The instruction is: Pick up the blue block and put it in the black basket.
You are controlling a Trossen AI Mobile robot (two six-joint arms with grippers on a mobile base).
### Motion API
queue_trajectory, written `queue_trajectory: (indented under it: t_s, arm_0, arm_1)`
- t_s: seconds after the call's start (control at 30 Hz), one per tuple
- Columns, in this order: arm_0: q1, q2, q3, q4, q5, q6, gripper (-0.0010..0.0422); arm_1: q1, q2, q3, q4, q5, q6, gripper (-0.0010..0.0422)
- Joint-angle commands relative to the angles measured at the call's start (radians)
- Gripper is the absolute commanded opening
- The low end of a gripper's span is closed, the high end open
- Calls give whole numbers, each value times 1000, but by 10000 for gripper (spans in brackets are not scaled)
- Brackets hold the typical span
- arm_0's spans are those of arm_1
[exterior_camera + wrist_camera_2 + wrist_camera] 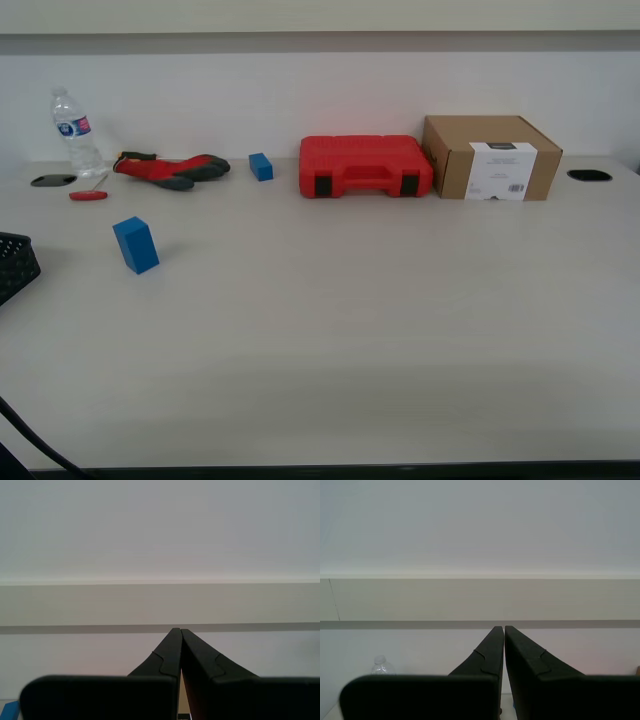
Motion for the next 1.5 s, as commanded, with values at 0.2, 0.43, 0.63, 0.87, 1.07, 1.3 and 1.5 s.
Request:
queue_trajectory:
  t_s: [0.2, 0.43, 0.63, 0.87, 1.07, 1.3, 1.5]
  arm_0:
    - [1, 0, 1, 3, 0, 0, 0]
    - [1, 0, 1, 3, 0, 0, 0]
    - [1, 0, 1, 3, 0, 0, 0]
    - [1, 0, 1, 3, 0, 0, 0]
    - [1, 0, 1, 3, 0, 0, 0]
    - [0, 0, 1, 3, 0, 0, 0]
    - [1, 0, 1, 3, 0, 0, 0]
  arm_1:
    - [0, 0, 0, 4, 0, 2, 0]
    - [0, 0, 0, 4, 0, 2, 0]
    - [0, 0, 0, 4, 0, 2, 0]
    - [0, 0, 0, 4, 0, 1, 0]
    - [0, 0, 2, 5, 0, 3, 0]
    - [0, 9, 1, 0, -26, -15, 0]
    - [8, 97, 108, -635, 29, 171, 0]
